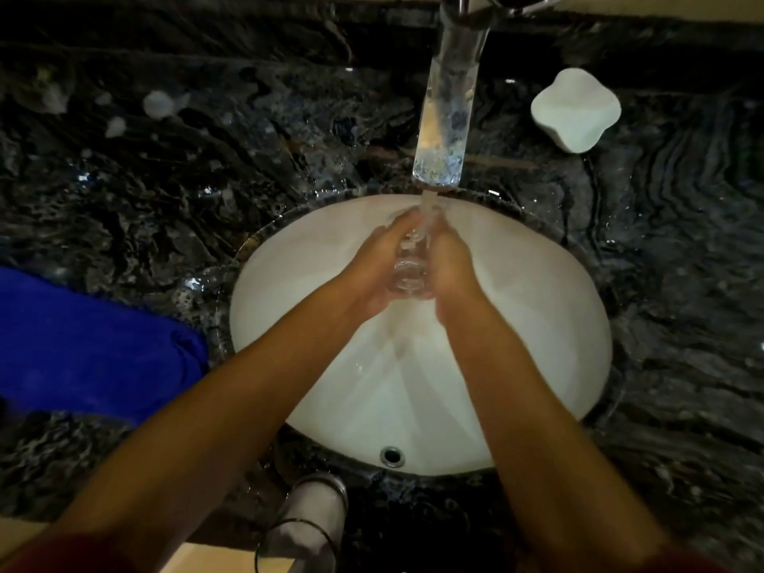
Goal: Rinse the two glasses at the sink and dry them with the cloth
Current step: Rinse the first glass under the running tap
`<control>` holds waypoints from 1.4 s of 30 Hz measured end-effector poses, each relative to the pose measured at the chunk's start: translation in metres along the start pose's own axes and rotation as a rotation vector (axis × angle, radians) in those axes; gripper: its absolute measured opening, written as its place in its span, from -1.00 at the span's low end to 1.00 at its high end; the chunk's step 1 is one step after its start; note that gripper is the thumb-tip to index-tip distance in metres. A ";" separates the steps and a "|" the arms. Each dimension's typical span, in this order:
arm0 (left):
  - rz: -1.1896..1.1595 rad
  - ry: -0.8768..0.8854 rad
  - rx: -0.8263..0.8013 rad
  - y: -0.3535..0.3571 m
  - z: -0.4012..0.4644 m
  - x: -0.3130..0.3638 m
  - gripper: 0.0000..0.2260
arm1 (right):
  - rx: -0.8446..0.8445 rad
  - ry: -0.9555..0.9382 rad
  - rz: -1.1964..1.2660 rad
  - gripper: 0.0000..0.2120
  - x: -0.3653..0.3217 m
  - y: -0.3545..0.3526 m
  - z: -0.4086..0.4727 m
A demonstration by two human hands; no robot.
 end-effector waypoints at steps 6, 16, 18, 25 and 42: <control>0.347 0.396 0.249 0.003 0.009 0.019 -0.44 | -0.013 0.089 0.104 -0.54 0.007 0.001 -0.002; 0.621 0.450 0.271 0.007 0.014 0.013 -0.60 | -0.043 -0.105 -0.026 -0.35 -0.004 -0.008 0.011; 0.526 0.533 0.332 0.013 0.006 0.011 -0.60 | -0.019 -0.174 0.007 -0.37 0.000 -0.003 0.011; 0.100 0.215 0.272 0.020 0.010 0.001 -0.63 | 0.106 -0.143 -0.003 -0.10 0.009 0.002 0.012; 0.059 0.012 0.146 0.013 -0.006 0.019 -0.55 | 0.232 -0.200 0.035 -0.55 0.023 -0.002 -0.004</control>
Point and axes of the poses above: each hand's wrist, its own z-axis towards the middle knuckle, its own y-axis out of the palm, x = y × z, the point moved 2 cm from there along z, towards the middle knuckle, and after that the axes turned 14 degrees about x, right-handed, at the moved point
